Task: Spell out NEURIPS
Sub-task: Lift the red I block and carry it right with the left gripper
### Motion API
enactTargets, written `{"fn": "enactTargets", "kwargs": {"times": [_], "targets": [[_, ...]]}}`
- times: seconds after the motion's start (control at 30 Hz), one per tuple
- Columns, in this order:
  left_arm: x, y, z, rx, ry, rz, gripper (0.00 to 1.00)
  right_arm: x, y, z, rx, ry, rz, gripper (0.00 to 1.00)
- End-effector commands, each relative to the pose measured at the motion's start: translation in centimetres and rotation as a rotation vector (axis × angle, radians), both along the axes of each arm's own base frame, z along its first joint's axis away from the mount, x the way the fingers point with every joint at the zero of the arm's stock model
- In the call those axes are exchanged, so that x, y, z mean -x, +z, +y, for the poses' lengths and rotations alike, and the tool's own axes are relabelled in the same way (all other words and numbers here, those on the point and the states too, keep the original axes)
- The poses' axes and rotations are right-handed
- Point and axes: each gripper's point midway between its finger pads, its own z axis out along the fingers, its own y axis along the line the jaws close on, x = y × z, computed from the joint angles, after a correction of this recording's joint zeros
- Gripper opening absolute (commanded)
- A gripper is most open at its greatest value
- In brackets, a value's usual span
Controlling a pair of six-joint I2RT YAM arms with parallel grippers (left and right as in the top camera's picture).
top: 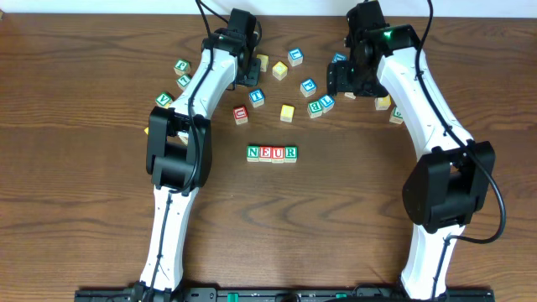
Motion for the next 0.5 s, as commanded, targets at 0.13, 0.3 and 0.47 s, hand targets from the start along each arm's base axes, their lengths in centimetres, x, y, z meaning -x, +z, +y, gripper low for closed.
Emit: {"fn": "enactTargets", "kwargs": {"times": [0.13, 0.3, 0.47], "targets": [[-0.1, 8.4, 0.5, 0.025, 0.034, -0.118, 0.31, -1.2, 0.4, -1.6, 0.036, -0.027, -0.036, 0.93], [1.8, 14.7, 0.4, 0.083, 0.098, -0.171, 0.31, -1.8, 0.4, -5.2, 0.029, -0.104, -0.034, 0.93], [4.7, 18.3, -0.3, 0.128, 0.152, -0.157, 0.31, -2.1, 0.4, -8.5, -0.006, -0.176, -0.026, 0.92]]}}
